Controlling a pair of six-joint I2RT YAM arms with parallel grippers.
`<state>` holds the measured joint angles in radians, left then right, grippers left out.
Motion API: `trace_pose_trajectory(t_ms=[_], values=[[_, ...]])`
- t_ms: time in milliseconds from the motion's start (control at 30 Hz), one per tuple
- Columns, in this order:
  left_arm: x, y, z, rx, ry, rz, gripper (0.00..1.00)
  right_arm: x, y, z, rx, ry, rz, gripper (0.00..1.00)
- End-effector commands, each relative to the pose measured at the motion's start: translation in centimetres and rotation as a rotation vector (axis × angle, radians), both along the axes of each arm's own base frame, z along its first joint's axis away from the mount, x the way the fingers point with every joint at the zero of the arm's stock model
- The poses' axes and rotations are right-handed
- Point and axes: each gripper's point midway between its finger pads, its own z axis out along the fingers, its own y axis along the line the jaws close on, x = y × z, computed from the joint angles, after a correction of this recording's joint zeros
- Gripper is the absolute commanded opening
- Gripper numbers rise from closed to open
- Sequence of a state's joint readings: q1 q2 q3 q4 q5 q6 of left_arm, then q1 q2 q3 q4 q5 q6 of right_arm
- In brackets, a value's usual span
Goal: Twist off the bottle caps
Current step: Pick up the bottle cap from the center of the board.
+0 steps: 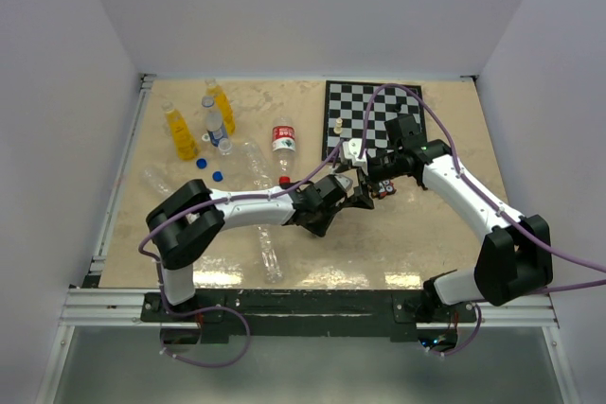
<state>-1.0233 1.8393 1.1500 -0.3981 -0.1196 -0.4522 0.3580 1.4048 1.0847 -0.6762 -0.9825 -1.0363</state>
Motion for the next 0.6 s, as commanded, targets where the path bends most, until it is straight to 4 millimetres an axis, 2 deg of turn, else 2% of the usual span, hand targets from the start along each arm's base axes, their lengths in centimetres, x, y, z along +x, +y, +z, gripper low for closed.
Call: trace_pose_trajectory(t_ms=[0,67,267,567], values=[[-1.0,-0.5,0.0,0.012,0.012,-0.049,0.13,0.6,0.4,1.6,0.027,-0.057,0.009,0.94],[-0.9,-0.3,0.7,0.004,-0.002,-0.043,0.12,0.6,0.5,1.6,0.027,-0.059,0.010,0.94],[-1.1,0.2,4.6,-0.095,-0.054,-0.015,0.10,0.6,0.4,1.6,0.028,-0.057,0.009,0.94],[-2.7,2.8,9.1,-0.251,-0.090,0.060,0.09,0.6,0.4,1.7,0.030,-0.057,0.009,0.94]])
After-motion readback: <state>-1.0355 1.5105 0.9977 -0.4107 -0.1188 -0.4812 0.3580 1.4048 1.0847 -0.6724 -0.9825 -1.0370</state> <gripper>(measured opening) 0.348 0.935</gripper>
